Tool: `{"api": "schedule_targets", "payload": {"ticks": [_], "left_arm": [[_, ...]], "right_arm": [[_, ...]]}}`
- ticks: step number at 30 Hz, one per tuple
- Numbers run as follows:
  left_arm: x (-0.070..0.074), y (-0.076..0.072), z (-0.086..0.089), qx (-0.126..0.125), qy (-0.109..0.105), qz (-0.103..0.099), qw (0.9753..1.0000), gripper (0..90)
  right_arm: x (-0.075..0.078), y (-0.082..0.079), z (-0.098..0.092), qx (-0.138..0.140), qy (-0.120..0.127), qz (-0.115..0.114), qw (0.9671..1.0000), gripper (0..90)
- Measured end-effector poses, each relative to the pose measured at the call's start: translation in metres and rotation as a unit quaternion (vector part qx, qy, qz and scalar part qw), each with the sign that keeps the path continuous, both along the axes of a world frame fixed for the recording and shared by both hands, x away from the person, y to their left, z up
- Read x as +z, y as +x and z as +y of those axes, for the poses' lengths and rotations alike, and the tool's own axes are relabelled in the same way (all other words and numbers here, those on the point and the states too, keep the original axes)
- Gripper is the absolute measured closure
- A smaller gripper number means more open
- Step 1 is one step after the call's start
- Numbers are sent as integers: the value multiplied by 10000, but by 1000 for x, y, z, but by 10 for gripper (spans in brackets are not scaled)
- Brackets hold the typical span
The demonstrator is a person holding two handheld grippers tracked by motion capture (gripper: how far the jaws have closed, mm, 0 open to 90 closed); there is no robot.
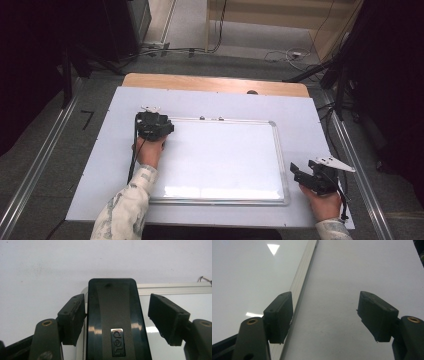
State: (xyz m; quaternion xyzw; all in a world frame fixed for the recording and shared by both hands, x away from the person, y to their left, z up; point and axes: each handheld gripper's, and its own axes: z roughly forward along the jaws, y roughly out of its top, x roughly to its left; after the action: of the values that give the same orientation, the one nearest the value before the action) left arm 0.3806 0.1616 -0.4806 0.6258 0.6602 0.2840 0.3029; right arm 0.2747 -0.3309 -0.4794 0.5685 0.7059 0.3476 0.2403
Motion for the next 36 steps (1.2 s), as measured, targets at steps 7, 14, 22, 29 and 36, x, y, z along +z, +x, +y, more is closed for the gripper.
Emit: {"api": "schedule_targets", "payload": {"ticks": [7,14,22,29,36], "left_arm": [[6,-8,1,-113,-128,-104,9998,276],[11,-21,7,-233,-259,-334,9988,245],[19,-37,13,-335,-326,-566,9973,226],[23,-50,19,-446,-349,-668,9962,226],[25,-65,29,-512,-419,-749,9950,211]], "right_arm": [[0,0,0,8,-7,-22,10000,273],[0,0,0,-2,-9,-16,10000,273],[0,-1,1,-12,-21,-1,10000,273],[0,-1,1,-14,-25,-4,10000,273],[1,-2,1,-7,-29,-20,10000,273]]}}
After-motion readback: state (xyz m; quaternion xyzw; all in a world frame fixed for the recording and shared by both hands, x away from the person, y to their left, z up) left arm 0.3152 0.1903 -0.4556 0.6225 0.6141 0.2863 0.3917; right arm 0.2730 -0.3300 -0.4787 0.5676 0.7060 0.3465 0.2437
